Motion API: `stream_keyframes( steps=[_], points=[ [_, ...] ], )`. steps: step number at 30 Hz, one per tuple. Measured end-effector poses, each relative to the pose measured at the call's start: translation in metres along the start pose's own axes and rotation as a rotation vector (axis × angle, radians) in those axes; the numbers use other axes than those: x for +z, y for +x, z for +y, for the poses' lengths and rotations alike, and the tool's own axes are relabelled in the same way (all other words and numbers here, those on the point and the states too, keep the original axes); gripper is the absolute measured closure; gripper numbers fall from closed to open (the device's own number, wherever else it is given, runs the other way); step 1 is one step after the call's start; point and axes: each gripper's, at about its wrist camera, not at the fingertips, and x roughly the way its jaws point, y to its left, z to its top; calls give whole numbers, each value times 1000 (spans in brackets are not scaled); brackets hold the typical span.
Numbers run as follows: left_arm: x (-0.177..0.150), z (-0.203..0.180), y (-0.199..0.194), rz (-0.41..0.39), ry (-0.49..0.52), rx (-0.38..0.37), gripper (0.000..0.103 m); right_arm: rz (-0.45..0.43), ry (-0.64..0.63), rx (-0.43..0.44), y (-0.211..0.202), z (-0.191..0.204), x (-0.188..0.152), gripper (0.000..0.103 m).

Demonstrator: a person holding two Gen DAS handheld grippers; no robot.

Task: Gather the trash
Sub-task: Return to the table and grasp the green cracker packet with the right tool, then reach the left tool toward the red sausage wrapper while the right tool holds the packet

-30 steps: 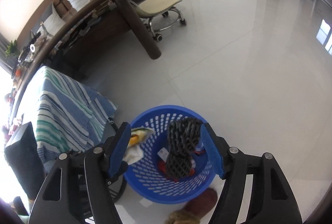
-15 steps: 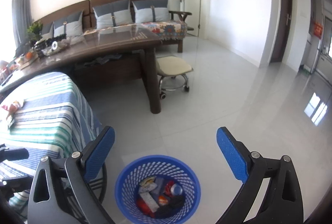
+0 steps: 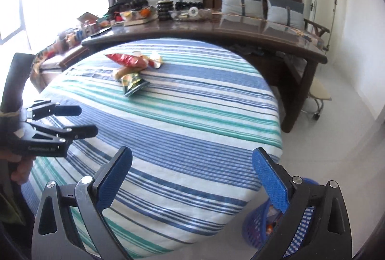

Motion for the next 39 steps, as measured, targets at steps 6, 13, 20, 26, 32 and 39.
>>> stream_keyframes(
  steps=[6, 13, 20, 26, 32, 39],
  points=[
    [1, 61, 11, 26, -41, 62, 31, 68, -109, 61, 40, 53, 4, 3],
    [-3, 84, 12, 2, -54, 56, 28, 212, -200, 114, 98, 64, 36, 3],
    [-1, 85, 13, 4, -54, 53, 25, 227, -215, 175, 159, 62, 86, 2],
    [0, 85, 13, 5, -55, 54, 24, 189, -233, 210, 176, 76, 104, 27],
    [0, 85, 13, 5, -54, 55, 24, 198, -143, 141, 145, 55, 83, 55],
    [3, 87, 14, 2, -68, 44, 23, 182, -54, 31, 94, 44, 40, 53]
  ],
)
